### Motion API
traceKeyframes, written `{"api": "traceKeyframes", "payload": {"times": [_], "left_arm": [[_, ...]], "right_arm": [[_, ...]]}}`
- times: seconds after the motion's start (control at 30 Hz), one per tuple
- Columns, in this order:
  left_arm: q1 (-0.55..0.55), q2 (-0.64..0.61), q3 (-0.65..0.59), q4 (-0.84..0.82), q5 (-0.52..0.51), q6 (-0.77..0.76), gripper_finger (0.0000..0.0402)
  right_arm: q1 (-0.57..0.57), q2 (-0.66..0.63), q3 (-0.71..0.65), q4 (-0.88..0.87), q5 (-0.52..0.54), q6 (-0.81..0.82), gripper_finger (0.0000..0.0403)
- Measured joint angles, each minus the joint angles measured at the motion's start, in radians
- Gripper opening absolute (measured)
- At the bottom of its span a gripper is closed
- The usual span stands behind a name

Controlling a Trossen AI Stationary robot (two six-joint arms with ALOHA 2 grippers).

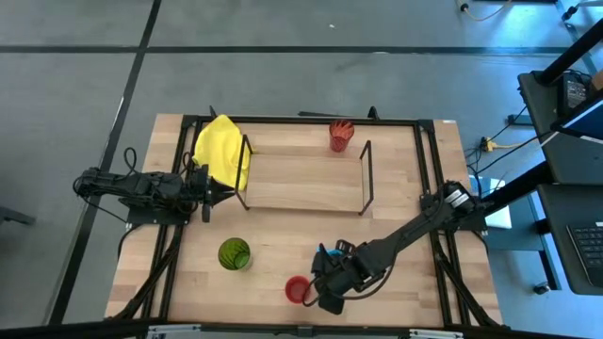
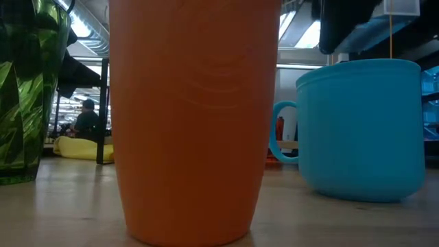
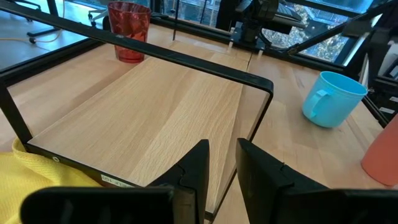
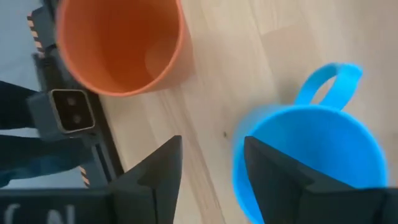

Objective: Stack small to large cups/mugs on shelf
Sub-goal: Put the blue mug on the shelf

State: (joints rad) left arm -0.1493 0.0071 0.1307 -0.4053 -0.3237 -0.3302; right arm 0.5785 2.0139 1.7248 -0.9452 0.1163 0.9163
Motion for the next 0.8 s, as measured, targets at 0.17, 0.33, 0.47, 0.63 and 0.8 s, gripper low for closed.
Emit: {"api": "traceKeyframes", "payload": {"times": [0.17, 0.33, 0.47, 0.63, 0.8], "left_arm": [[0.0, 0.0, 0.0, 0.0, 0.0, 0.0, 0.0075], [0.0, 0.0, 0.0, 0.0, 0.0, 0.0, 0.0075], [0.0, 0.0, 0.0, 0.0, 0.0, 0.0, 0.0075], [0.0, 0.0, 0.0, 0.0, 0.0, 0.0, 0.0075], [0.0, 0.0, 0.0, 0.0, 0.0, 0.0, 0.0075]], "right_arm": [[-0.001, 0.018, 0.0, 0.003, 0.004, 0.05, 0.0174], [-0.005, 0.021, 0.0, -0.002, 0.038, 0.085, 0.0174], [-0.009, 0.024, 0.0, -0.037, 0.049, 0.104, 0.0174], [-0.013, 0.061, 0.0, -0.07, 0.032, 0.119, 0.0174], [-0.013, 0.073, 0.0, -0.057, 0.023, 0.14, 0.0174]]}}
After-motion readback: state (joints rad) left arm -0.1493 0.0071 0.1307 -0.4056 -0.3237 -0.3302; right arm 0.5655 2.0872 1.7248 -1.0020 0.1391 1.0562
